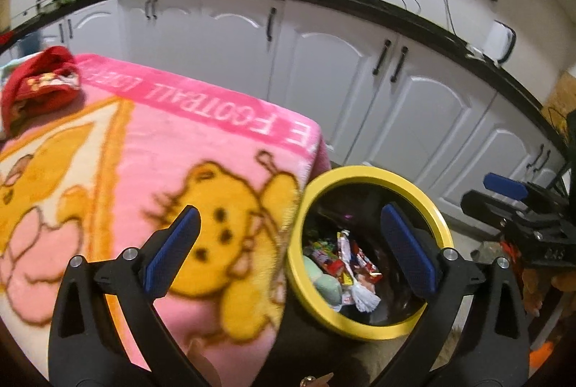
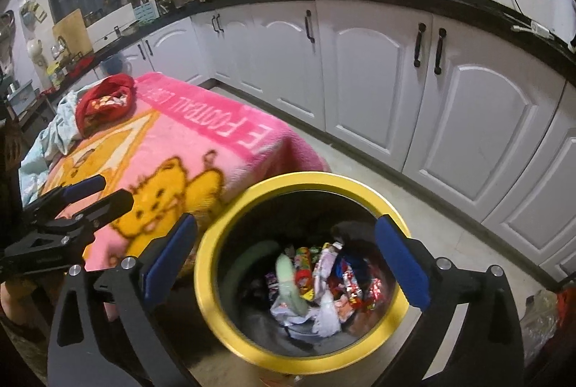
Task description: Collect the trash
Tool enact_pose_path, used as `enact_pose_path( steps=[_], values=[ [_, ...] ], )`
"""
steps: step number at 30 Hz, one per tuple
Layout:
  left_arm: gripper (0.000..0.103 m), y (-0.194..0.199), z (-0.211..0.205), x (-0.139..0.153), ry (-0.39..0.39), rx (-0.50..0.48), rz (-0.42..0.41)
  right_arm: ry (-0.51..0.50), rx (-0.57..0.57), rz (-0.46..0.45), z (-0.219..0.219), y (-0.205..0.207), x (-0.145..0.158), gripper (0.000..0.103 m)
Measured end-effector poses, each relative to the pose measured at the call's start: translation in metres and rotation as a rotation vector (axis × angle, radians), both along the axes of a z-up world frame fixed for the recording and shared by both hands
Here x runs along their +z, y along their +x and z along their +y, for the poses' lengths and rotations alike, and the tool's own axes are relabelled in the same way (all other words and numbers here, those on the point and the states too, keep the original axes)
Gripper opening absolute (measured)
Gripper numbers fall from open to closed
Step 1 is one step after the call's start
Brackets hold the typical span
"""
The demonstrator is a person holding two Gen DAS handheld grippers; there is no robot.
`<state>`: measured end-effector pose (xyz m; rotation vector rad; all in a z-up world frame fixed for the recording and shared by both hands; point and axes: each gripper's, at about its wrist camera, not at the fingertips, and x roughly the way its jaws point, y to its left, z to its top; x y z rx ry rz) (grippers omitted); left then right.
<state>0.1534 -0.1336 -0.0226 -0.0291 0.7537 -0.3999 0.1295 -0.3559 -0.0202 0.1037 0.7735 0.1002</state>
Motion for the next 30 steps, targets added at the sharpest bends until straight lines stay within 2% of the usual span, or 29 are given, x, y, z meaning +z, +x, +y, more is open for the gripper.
enact_pose_path(
  steps=[8,16,21,25,30],
  values=[
    [0.092,-0.021,0.039,0.019,-0.016,0.063,-0.043,-0.016,-0.015,-0.051,0.042,-0.027,0.013,0.097],
    [0.092,-0.053,0.068,0.028,-0.011,0.108,-0.116,-0.137,0.016,-0.184,0.084,-0.061,0.013,0.097],
    [0.092,-0.075,0.079,0.023,0.0,0.151,-0.179,-0.182,0.007,-0.274,0.095,-0.081,0.011,0.097],
    [0.092,-0.09,0.081,0.016,0.011,0.163,-0.218,-0.174,-0.029,-0.365,0.095,-0.099,0.011,0.097],
    [0.092,-0.107,0.079,0.009,0.022,0.177,-0.279,-0.175,-0.06,-0.423,0.094,-0.115,0.005,0.097]
  ],
)
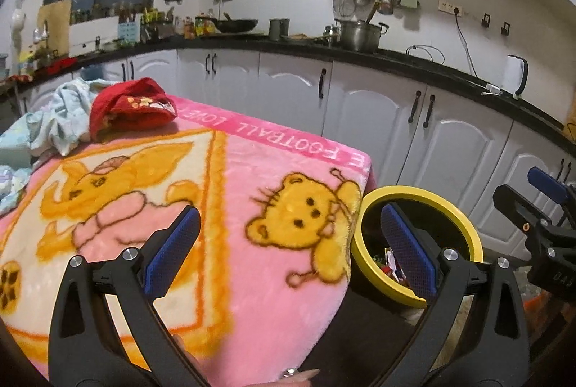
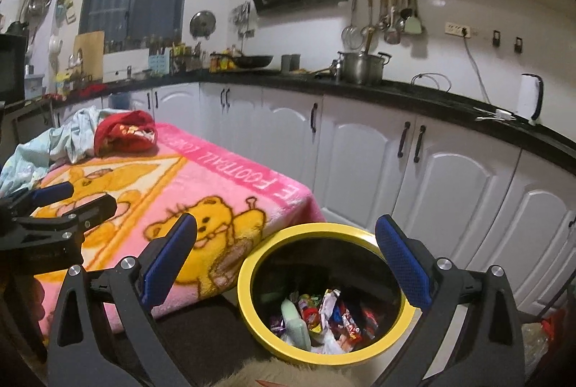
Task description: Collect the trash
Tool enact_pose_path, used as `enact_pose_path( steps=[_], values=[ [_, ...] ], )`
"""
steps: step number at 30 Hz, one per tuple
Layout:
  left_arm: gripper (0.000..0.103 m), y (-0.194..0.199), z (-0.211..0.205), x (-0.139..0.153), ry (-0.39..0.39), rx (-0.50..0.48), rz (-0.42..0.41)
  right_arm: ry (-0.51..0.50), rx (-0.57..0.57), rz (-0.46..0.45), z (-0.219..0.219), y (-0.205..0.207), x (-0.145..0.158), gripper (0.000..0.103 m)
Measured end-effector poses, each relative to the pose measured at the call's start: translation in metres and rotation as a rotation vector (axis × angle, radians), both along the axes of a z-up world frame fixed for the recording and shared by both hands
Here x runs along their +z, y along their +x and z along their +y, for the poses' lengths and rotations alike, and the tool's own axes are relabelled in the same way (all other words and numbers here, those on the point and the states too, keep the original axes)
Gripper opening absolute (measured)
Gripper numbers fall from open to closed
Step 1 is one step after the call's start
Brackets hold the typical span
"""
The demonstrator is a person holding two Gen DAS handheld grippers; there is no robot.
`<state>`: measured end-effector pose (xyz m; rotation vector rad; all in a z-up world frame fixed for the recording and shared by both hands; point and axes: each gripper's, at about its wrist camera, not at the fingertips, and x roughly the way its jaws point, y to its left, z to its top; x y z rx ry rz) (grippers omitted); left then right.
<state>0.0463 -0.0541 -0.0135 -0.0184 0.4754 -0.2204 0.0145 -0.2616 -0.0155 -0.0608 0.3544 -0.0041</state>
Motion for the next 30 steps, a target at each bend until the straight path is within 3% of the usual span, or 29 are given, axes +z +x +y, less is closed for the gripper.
enact_pose_path(
  steps=[10,30],
  values=[
    [0.092,-0.018,0.0,0.002,-0.023,-0.02,-0.097,-0.016,-0.004,-0.048,0.005,-0.014,-0.017,0.097],
    [0.092,-0.02,0.002,0.001,-0.024,-0.002,-0.101,-0.037,0.01,-0.073,0.011,-0.019,-0.015,0.097]
  ],
)
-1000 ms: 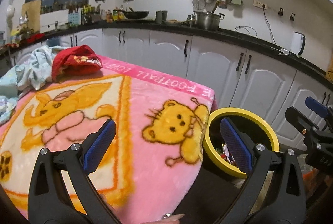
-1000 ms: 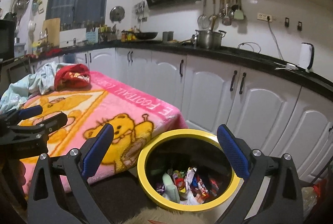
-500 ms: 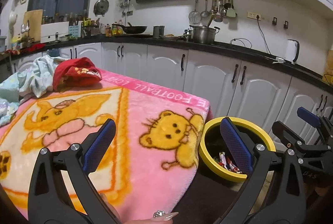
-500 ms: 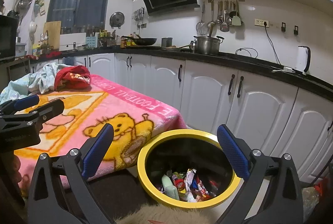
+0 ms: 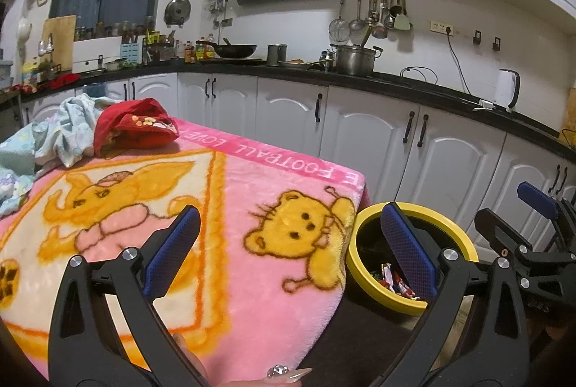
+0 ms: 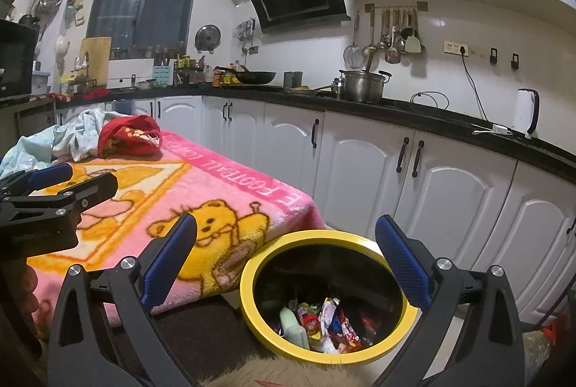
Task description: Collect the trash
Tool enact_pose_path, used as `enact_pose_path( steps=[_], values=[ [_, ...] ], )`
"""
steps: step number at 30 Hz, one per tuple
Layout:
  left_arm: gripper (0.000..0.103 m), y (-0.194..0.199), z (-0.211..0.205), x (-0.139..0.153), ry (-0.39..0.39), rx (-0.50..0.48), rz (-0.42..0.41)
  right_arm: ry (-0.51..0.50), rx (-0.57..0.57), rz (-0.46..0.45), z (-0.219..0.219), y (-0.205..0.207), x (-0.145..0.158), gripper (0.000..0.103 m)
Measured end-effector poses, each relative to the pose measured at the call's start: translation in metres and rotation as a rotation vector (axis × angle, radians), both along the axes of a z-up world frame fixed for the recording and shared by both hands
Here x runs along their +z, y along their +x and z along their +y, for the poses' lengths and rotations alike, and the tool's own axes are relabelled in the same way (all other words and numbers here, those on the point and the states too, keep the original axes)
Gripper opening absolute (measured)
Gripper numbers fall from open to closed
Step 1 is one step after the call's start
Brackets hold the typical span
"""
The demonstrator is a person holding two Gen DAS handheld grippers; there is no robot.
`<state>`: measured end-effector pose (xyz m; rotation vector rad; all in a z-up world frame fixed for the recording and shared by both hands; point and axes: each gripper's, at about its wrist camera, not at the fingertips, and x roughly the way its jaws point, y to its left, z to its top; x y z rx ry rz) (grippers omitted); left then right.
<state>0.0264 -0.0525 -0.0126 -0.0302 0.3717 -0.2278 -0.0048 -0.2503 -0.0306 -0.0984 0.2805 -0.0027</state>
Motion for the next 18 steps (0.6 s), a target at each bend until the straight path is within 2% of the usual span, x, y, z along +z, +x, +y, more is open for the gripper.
enact_pose_path(
  steps=[18],
  values=[
    [0.092,-0.0018,0.0003,-0.0003,0.001,0.001,-0.004,-0.001,0.0,0.0,-0.0002,0.0,-0.0006,0.097]
  ],
)
